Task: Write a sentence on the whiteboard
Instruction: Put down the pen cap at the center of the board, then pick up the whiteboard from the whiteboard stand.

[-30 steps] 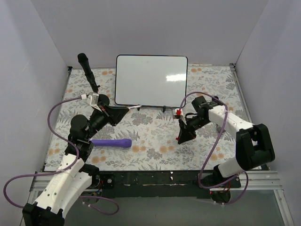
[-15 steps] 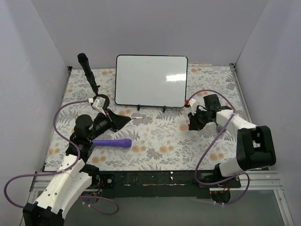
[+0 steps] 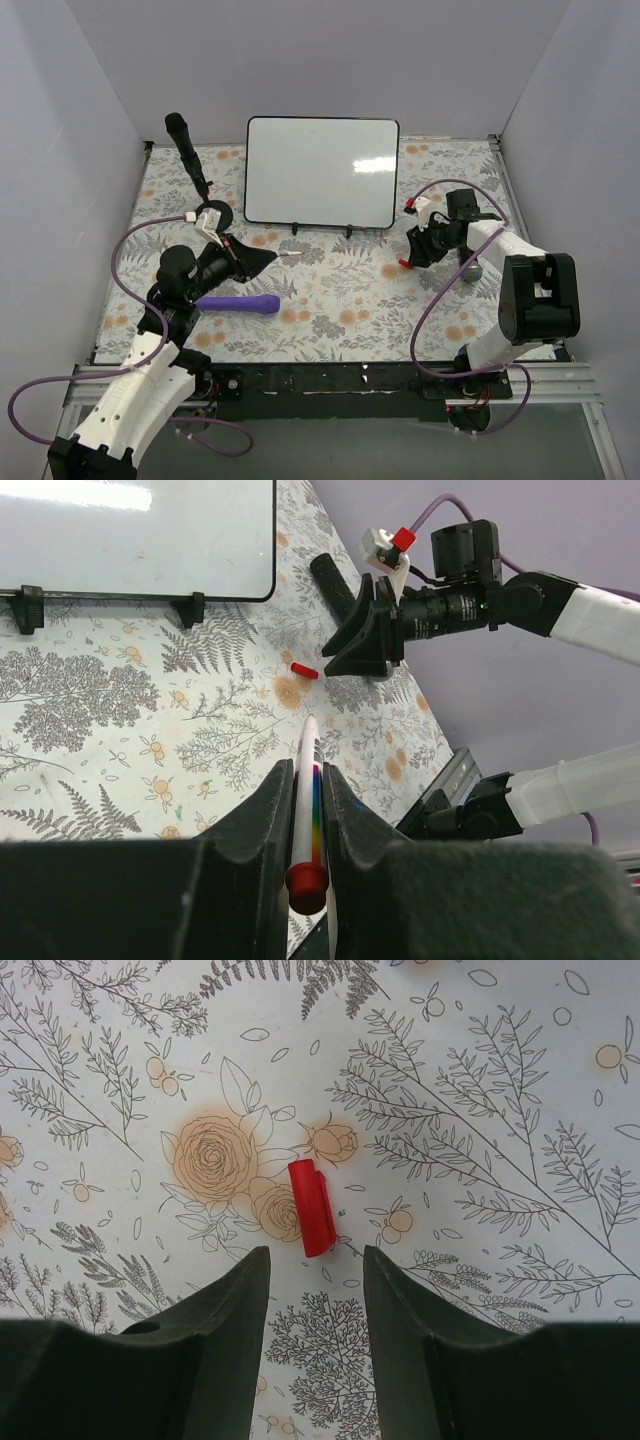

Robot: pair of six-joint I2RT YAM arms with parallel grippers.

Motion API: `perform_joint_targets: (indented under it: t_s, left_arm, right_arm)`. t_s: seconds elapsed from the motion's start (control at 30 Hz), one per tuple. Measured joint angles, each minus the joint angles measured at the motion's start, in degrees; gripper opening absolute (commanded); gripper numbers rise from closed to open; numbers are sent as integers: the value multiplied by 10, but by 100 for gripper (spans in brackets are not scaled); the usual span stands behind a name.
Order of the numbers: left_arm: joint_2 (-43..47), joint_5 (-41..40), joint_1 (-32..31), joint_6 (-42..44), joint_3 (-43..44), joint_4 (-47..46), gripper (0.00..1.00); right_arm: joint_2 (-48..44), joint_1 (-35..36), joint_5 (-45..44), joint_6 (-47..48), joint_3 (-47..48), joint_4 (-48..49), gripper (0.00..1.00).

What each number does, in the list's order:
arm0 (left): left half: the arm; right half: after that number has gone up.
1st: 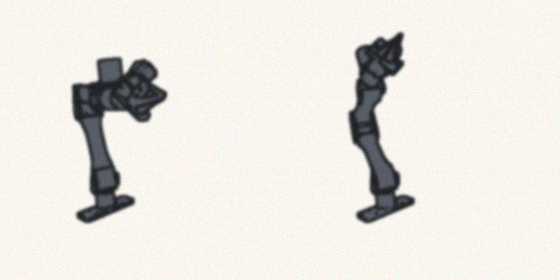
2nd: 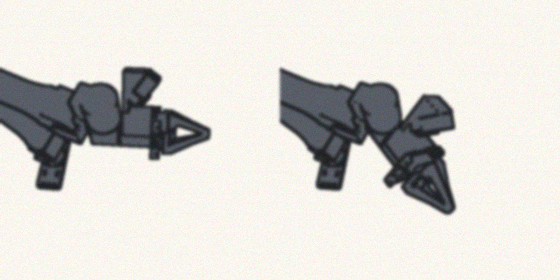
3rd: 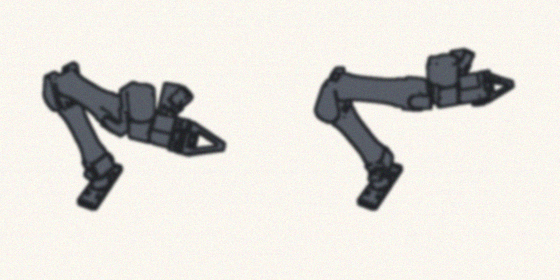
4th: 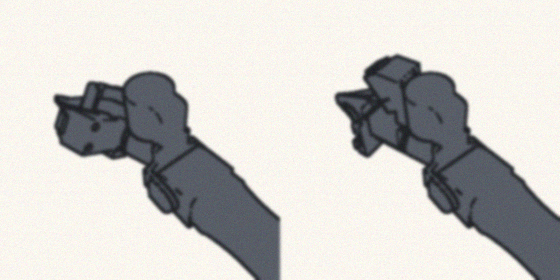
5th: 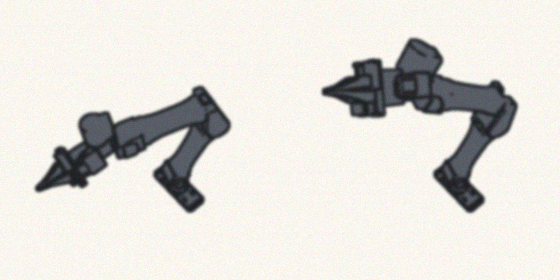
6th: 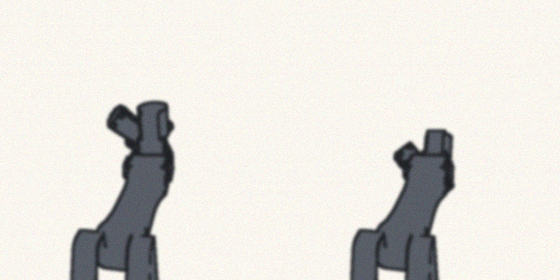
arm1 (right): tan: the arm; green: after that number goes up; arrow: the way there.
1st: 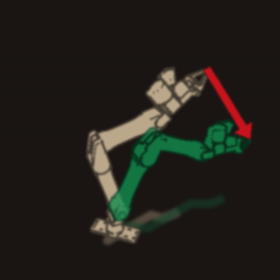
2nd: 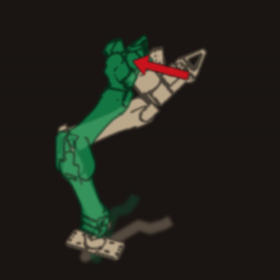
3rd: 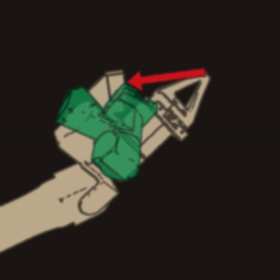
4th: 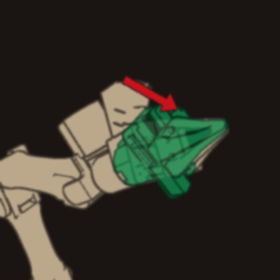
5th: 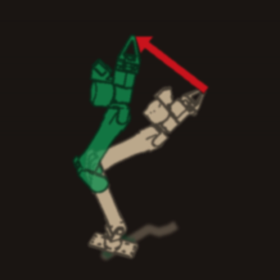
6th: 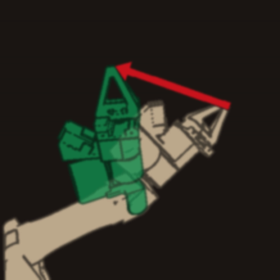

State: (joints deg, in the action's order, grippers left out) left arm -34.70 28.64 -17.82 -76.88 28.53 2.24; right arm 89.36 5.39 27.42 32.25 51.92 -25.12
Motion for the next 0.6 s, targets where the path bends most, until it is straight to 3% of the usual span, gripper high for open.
perform_joint_targets:
  t_s: [0.17, 0.33, 0.6]
  left_arm:
    - [-11, -1, 0, -17, 0, -3, 0]
    - [-29, -1, 0, -31, 2, -9, 0]
    - [-64, -1, 0, -37, 35, -12, 0]
  right_arm:
    - [3, -19, 44, 19, 40, -36, 50]
    - [30, -71, 138, 37, 170, -85, 51]
    - [108, -107, 299, -1, 281, -43, 58]
